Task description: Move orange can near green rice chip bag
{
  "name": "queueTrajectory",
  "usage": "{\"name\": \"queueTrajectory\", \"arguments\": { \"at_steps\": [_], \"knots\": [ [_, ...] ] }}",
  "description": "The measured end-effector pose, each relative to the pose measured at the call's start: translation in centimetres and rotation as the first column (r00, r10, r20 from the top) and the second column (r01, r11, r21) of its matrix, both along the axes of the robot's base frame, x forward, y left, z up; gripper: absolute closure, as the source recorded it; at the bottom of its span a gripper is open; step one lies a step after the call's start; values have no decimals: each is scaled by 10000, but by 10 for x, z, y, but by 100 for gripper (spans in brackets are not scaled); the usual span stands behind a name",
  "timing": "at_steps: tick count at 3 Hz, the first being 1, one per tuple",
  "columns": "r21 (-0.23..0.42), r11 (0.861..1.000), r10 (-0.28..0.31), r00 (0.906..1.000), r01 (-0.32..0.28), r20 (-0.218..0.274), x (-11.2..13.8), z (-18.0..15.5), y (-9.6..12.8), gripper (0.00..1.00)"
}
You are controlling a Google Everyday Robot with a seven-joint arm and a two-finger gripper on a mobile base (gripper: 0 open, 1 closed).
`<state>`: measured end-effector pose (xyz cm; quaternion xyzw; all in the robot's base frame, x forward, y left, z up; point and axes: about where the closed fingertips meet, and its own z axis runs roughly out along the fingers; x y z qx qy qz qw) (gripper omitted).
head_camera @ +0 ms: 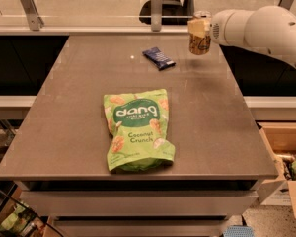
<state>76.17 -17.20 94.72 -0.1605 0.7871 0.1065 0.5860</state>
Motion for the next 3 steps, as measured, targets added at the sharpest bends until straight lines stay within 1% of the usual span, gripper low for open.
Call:
{"name": "queueTrajectory", "arguments": {
  "at_steps": [1,2,3],
  "knots": [
    [15,10000,90,9999,-90,70,-25,9,-1,100],
    [194,9993,316,9994,-319,150,-47,13,-8,100],
    [243,9991,339,9987,-348,371,-75,16,-15,100]
  ]
}}
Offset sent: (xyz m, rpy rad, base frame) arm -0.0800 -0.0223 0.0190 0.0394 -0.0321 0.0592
